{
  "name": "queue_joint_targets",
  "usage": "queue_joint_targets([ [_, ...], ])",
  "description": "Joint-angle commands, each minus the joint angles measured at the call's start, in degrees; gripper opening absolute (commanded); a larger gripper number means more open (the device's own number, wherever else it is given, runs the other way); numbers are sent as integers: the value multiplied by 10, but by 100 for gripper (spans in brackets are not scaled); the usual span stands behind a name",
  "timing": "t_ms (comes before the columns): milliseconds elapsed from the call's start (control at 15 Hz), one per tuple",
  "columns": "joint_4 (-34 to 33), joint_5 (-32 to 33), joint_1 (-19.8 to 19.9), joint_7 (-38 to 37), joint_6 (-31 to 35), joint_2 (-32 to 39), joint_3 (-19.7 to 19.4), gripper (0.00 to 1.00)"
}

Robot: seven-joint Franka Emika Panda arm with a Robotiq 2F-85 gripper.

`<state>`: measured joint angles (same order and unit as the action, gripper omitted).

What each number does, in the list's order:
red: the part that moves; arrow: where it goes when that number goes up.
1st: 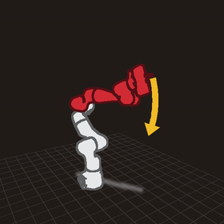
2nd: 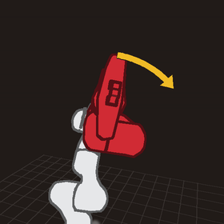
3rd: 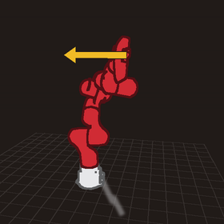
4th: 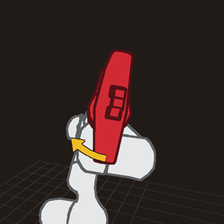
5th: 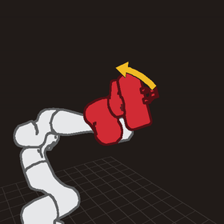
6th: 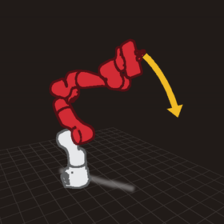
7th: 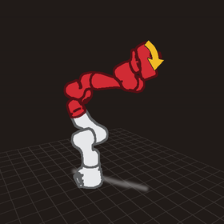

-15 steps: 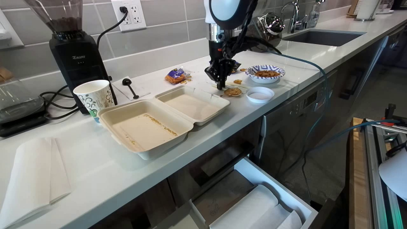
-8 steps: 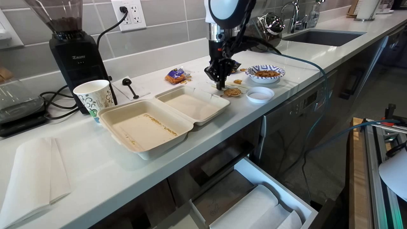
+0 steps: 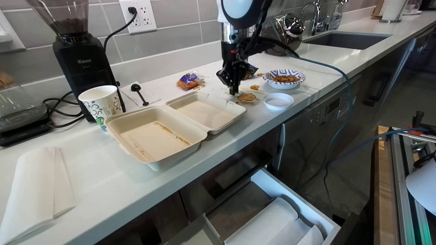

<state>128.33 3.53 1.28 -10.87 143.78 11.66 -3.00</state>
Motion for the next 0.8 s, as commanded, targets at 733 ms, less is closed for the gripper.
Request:
queue_joint_targets([
  [733,-50,-2,-29,-16,-118,-24,20,3],
])
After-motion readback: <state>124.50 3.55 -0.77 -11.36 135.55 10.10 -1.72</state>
